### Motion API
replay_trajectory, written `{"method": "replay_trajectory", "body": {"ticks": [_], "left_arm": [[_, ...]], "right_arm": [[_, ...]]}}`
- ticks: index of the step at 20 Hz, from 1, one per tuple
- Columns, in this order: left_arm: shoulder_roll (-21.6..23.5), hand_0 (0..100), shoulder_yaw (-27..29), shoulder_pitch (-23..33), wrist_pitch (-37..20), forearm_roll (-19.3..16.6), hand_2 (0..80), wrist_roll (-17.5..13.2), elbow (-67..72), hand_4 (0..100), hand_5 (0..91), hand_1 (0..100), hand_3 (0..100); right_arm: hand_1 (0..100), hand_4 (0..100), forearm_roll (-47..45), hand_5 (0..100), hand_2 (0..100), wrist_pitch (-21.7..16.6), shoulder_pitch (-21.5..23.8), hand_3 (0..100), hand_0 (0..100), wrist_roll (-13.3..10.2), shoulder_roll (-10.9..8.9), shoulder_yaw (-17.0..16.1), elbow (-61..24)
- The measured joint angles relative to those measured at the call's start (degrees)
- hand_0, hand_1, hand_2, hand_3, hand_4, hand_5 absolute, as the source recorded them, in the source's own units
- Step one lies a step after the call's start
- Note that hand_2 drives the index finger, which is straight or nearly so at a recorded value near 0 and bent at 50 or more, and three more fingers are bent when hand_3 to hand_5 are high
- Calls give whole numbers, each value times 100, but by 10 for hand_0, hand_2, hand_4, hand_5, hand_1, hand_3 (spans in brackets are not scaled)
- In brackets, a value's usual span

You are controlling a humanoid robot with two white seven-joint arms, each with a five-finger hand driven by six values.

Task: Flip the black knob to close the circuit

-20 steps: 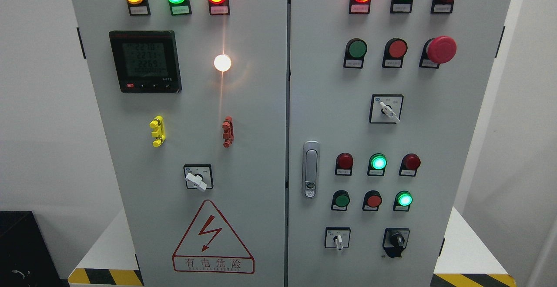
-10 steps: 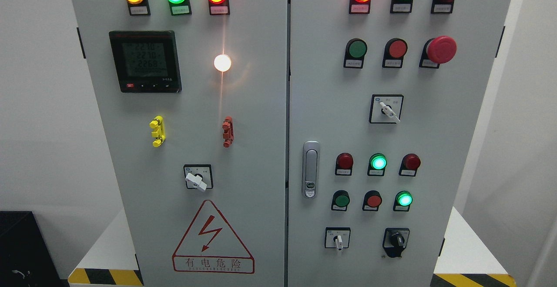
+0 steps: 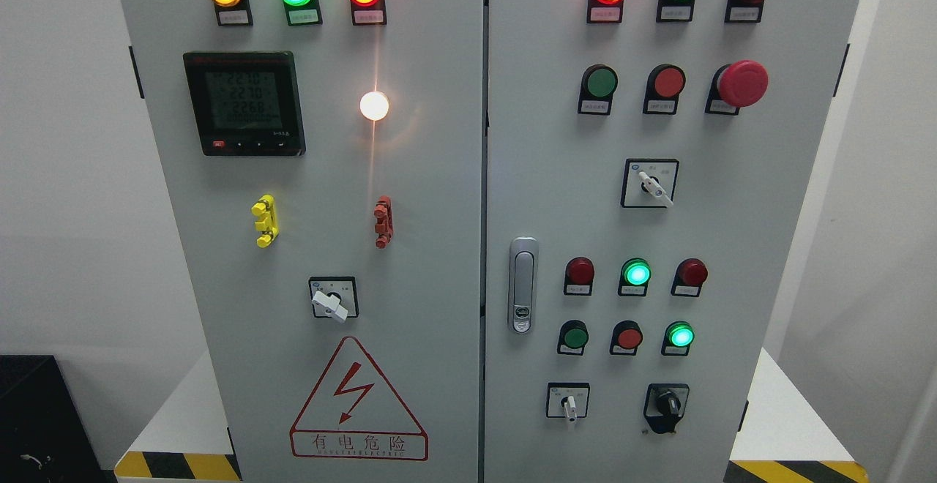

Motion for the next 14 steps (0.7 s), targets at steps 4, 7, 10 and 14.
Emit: {"method": "replay_trajectory", "body": {"ticks": [4, 7, 10, 14], "left_arm": [[0, 120, 0, 0, 0, 0, 0, 0, 0, 0, 0, 556, 0], [0, 120, 0, 0, 0, 0, 0, 0, 0, 0, 0, 556, 0], [0, 120, 0, 0, 0, 0, 0, 0, 0, 0, 0, 556, 0], [0, 120, 0, 0, 0, 0, 0, 0, 0, 0, 0, 556, 0]], "right_arm": [[103, 354, 508, 281, 161, 28, 46, 388, 0, -241, -30, 7, -514], [108, 403, 924, 338, 207, 30, 73, 443, 0, -325, -48, -41, -905], [112, 439, 1460, 376, 248, 30, 91, 486, 0, -348, -52, -155, -1287], [116, 498, 2104, 440, 330, 14, 128, 572, 0, -360, -60, -320, -1834]]}}
